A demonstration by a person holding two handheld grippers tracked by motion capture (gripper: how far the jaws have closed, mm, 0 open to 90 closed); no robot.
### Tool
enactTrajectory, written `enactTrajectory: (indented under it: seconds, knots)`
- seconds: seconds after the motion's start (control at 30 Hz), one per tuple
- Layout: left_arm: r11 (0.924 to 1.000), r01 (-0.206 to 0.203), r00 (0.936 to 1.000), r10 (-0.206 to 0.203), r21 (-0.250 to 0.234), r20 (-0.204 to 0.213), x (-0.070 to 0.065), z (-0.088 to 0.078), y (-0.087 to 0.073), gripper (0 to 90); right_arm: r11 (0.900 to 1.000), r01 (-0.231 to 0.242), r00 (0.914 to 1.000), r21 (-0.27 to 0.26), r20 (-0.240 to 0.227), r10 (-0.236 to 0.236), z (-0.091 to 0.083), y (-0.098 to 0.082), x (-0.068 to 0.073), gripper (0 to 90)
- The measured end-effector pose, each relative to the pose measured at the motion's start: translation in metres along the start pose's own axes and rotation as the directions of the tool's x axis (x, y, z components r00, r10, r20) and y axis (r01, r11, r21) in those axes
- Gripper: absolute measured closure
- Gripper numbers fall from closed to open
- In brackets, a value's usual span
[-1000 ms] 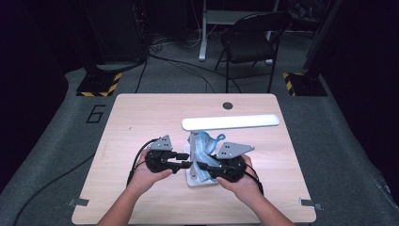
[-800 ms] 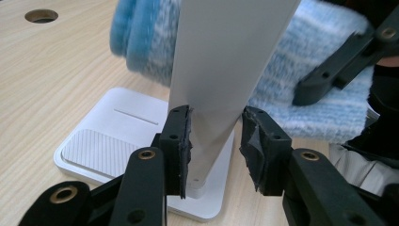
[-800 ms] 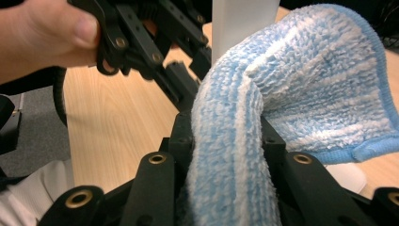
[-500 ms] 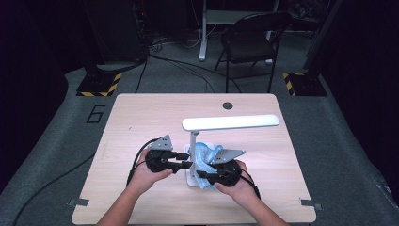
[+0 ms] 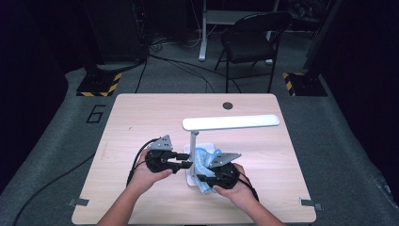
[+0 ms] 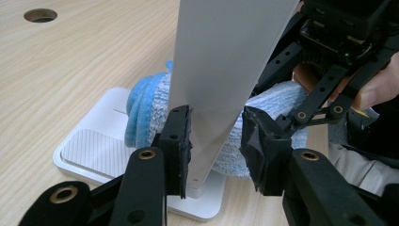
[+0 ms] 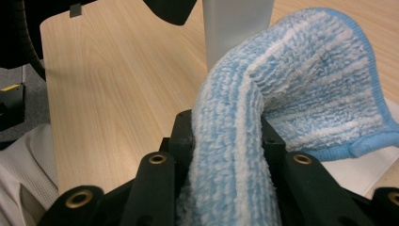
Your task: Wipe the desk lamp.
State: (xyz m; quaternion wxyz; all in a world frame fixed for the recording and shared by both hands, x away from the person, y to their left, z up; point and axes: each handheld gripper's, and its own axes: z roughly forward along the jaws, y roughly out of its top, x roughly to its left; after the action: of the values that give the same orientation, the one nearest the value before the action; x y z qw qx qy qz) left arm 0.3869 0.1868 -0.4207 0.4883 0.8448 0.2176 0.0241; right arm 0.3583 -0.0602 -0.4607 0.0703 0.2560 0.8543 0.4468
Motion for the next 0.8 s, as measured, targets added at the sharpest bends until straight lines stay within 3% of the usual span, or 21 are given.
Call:
enactTrajectory:
  seconds: [0.4,0.5,0.63,0.8]
  knots:
    - [1.0,0.001,1.0,-0.001,-0.003,0.0,0.0,0.0,-0.001,62.7,1.0,0.015,0.9999,0.0,-0.005,-0.015,0.0,0.001,0.0,67.2]
    - [1.0,-0.002,1.0,0.002,-0.002,-0.002,0.001,0.0,0.0,62.7,1.0,0.012,0.9998,0.003,0.013,-0.012,0.003,-0.001,0.002,67.2]
    - [1.0,-0.001,1.0,0.001,-0.001,-0.001,0.001,0.0,0.0,62.8,1.0,0.018,0.9998,0.014,-0.001,-0.018,-0.002,0.003,0.003,67.1]
    - [1.0,0.007,0.9999,-0.007,0.001,0.01,0.001,0.0,0.0,63.2,1.0,0.026,0.9996,-0.014,-0.01,-0.026,-0.012,0.012,0.006,67.1]
